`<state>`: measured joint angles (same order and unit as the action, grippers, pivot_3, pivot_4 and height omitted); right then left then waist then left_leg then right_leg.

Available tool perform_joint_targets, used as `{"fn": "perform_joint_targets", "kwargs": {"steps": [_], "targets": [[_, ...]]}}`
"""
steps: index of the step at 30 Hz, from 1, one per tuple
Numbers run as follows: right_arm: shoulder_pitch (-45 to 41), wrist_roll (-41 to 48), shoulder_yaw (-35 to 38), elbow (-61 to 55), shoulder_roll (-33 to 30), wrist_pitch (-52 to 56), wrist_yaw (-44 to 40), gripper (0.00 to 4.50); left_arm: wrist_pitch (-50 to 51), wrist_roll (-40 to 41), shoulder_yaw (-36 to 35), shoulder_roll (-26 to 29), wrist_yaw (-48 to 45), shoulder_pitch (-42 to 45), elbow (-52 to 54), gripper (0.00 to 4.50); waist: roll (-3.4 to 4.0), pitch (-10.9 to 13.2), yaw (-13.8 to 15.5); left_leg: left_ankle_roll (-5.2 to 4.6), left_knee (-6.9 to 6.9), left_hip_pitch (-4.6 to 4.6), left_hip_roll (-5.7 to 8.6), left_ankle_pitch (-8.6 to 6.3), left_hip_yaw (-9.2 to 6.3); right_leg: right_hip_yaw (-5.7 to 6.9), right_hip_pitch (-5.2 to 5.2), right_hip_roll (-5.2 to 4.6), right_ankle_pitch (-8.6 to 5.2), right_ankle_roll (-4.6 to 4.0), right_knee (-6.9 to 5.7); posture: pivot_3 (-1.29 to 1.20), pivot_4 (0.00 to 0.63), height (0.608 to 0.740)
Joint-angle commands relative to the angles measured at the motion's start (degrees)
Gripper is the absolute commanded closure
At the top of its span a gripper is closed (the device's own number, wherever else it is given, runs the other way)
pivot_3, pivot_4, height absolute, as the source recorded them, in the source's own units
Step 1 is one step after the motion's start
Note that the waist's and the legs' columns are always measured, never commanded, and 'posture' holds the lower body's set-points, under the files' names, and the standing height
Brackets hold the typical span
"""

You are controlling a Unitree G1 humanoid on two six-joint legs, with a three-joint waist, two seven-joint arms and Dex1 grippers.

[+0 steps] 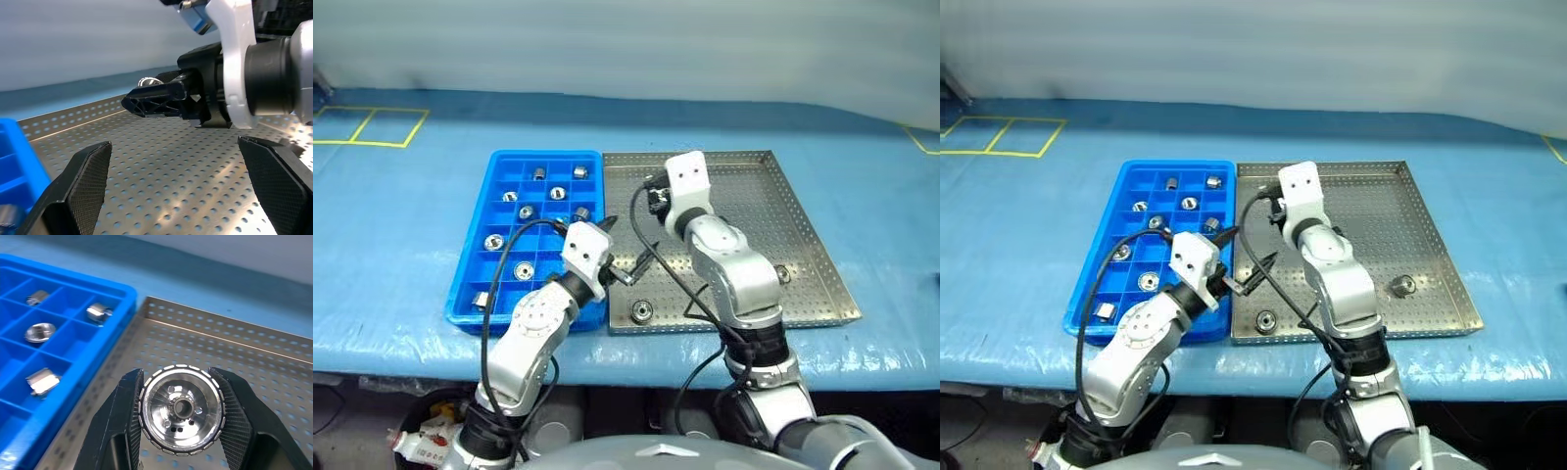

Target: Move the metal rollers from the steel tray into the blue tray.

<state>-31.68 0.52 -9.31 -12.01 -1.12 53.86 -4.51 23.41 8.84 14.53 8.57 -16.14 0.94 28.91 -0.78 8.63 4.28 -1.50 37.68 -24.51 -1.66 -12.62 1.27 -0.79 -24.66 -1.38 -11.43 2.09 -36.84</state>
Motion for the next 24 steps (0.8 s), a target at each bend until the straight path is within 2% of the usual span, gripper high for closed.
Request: {"fn": "perform_joint_targets", "kwargs": {"steps": [1,10,17,24], "targets": [[-3.4,0.8,-1.3,3.3,0.7,-4.1,-2.4,2.78,0.2,-1.9,-2.2,1.3,2.3,-2.3,5.5,0.00,0.00,0.0,1.2,0.00,-0.02,-0.03,0.01,0.00,-0.01,0.01,-0.02,-0.01,-0.01,0.00,0.01,0.43,0.150,0.740],[-6.3,2.3,-1.8,10.9,2.8,-8.4,-6.3,2.78,1.8,-2.9,-5.1,2.0,5.7,-6.9,9.8,0.00,0.02,0.1,6.4,0.02,-0.06,-0.09,0.02,-0.01,-0.05,0.15,-0.05,-0.07,-0.09,-0.01,0.09,0.51,0.150,0.740],[-2.4,3.8,-3.6,10.4,4.6,-6.7,-7.8,2.78,2.4,-2.3,-5.8,2.0,6.6,-8.9,11.0,0.00,0.02,0.1,11.1,0.11,-0.17,-0.19,-0.01,-0.06,0.04,0.27,-0.19,-0.07,-0.19,-0.12,0.09,0.54,0.150,0.740],[1.0,4.2,-4.4,10.9,5.3,-4.6,-7.9,2.78,2.9,-1.3,-5.9,2.3,6.0,-9.8,11.3,0.00,0.01,0.0,15.5,0.21,-0.17,-0.75,-0.04,-0.03,0.19,0.33,-0.81,-0.04,-0.18,-0.10,0.03,0.54,0.150,0.740]]}}
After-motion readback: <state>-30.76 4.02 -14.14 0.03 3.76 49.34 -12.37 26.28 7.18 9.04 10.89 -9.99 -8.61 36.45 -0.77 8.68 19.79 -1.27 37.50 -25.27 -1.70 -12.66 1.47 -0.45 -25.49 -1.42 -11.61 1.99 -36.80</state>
